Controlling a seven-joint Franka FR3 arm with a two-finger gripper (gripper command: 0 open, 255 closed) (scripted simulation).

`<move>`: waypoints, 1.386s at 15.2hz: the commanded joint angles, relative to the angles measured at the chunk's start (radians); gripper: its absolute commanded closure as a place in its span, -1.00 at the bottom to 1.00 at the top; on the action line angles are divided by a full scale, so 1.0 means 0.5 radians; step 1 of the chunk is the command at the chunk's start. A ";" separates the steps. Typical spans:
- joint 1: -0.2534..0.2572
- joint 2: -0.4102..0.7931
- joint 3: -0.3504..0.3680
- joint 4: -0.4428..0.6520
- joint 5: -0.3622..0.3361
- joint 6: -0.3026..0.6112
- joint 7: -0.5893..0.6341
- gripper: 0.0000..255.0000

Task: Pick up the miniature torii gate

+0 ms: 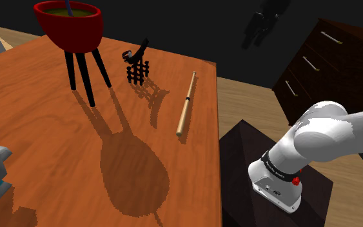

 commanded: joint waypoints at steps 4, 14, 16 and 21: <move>-0.002 0.094 0.112 -0.023 0.111 0.135 0.235 -1.00; -0.023 0.590 0.452 0.113 0.370 0.604 0.972 -1.00; -0.034 0.715 0.512 0.179 0.393 0.691 1.115 -1.00; -0.066 1.052 0.643 0.395 0.395 0.883 1.476 -1.00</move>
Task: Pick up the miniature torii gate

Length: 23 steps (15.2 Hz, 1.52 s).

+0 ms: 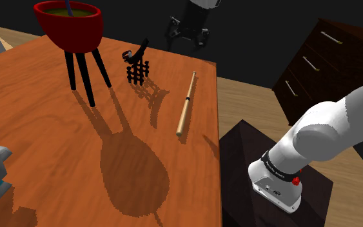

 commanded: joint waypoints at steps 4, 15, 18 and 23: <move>-0.021 0.365 0.108 0.276 -0.058 0.161 0.385 -1.00; 0.040 1.060 0.135 0.903 -0.292 0.330 1.026 -1.00; 0.041 1.077 0.134 0.844 -0.295 0.405 1.023 -1.00; 0.042 1.095 0.132 0.797 -0.299 0.469 1.021 -1.00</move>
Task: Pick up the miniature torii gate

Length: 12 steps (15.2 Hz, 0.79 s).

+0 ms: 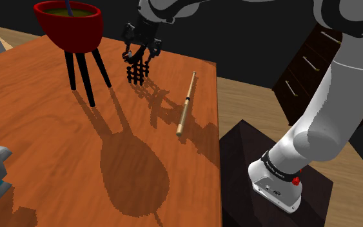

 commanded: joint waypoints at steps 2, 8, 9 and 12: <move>0.000 0.000 0.000 -0.004 0.000 0.005 -0.001 1.00; 0.000 0.001 0.000 -0.004 0.000 0.005 0.000 1.00; 0.000 0.000 0.000 -0.004 0.000 0.005 0.000 1.00; -0.001 -0.014 0.001 0.033 0.003 -0.045 0.001 1.00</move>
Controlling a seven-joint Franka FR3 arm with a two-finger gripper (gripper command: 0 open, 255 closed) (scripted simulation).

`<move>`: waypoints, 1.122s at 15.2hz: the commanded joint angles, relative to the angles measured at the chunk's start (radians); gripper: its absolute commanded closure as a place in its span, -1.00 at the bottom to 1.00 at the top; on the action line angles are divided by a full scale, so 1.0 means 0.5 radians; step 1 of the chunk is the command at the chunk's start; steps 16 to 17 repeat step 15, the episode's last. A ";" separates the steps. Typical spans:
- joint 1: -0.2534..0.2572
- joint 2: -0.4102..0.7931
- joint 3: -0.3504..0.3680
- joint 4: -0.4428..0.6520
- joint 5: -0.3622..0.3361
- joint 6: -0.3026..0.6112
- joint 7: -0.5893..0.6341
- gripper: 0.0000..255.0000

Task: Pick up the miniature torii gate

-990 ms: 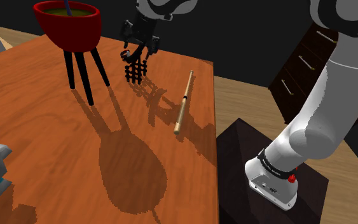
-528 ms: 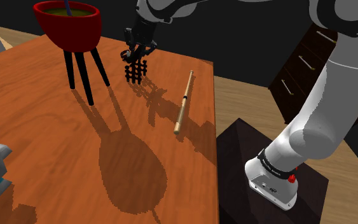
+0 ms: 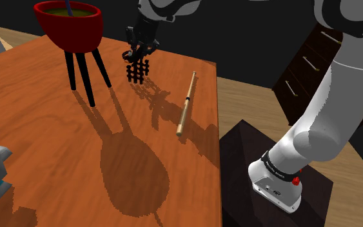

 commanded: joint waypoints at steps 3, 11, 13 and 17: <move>-0.001 -0.024 0.002 0.073 0.004 -0.096 0.004 1.00; -0.001 -0.052 0.004 0.251 0.007 -0.301 0.016 1.00; 0.000 -0.055 0.005 0.302 0.006 -0.354 0.019 1.00; 0.000 -0.055 0.005 0.306 0.006 -0.358 0.020 1.00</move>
